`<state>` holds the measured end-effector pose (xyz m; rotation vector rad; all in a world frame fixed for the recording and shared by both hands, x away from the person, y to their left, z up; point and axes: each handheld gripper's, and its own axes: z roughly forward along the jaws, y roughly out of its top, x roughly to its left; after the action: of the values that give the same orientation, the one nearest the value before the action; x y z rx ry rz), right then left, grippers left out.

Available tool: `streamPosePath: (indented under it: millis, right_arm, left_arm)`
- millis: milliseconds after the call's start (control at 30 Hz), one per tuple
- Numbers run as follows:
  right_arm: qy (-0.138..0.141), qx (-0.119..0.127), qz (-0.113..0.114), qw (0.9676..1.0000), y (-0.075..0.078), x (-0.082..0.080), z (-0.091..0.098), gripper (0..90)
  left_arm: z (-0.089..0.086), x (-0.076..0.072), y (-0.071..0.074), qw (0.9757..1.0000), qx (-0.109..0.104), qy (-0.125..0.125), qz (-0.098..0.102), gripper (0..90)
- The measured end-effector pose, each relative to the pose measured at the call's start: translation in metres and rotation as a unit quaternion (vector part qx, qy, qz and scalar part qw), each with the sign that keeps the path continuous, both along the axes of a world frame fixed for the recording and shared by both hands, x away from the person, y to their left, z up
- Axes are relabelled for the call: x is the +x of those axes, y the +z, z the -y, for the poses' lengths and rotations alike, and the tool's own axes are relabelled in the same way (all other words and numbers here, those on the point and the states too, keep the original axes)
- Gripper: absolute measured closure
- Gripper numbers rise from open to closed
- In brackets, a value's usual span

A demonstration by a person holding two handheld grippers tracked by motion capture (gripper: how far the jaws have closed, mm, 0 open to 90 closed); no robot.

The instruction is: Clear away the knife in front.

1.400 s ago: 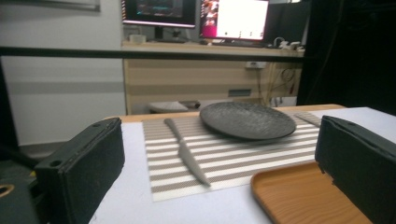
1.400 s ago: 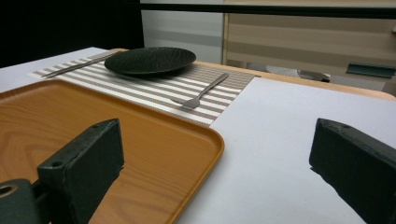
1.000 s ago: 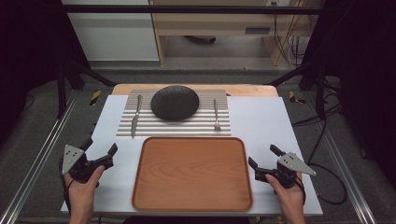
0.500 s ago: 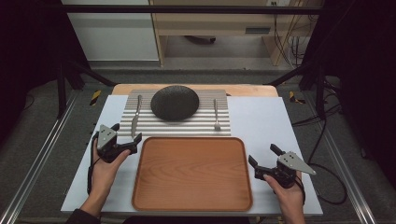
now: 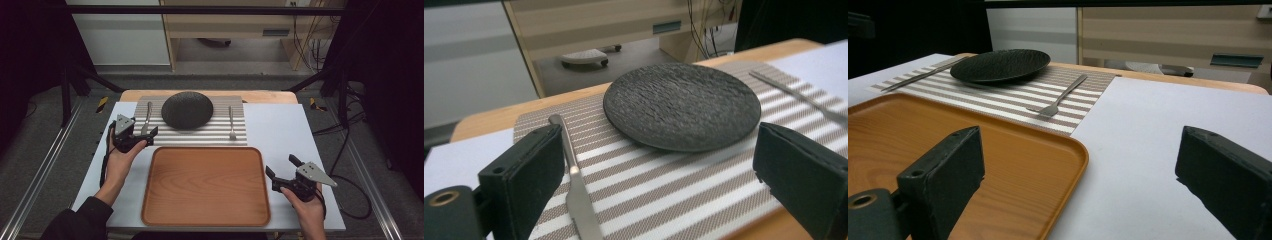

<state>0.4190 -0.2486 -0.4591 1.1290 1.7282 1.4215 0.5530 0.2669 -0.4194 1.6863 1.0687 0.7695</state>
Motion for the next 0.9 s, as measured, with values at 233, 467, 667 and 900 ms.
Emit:
streamPosePath:
  millis: [233, 467, 667, 900]
  right_arm:
    - [0.002, 0.002, -0.004, 1.0000, 0.000, 0.000, -0.001, 5.6]
    - [0.003, 0.000, -0.009, 1.0000, 0.000, 0.000, -0.001, 5.9]
    - [0.005, -0.002, -0.010, 0.9999, 0.000, 0.000, -0.002, 5.9]
    - [0.006, -0.004, -0.011, 0.9999, 0.000, 0.000, -0.002, 6.1]
  left_arm:
    - [-0.005, 0.019, 0.000, 0.9997, 0.015, 0.021, -0.001, 7.3]
    - [-0.002, 0.036, -0.001, 0.9991, 0.033, 0.026, -0.009, 7.3]
    - [0.002, 0.048, 0.001, 0.9987, 0.041, 0.030, -0.010, 7.4]
    - [0.001, 0.059, -0.002, 0.9978, 0.051, 0.041, -0.012, 7.7]
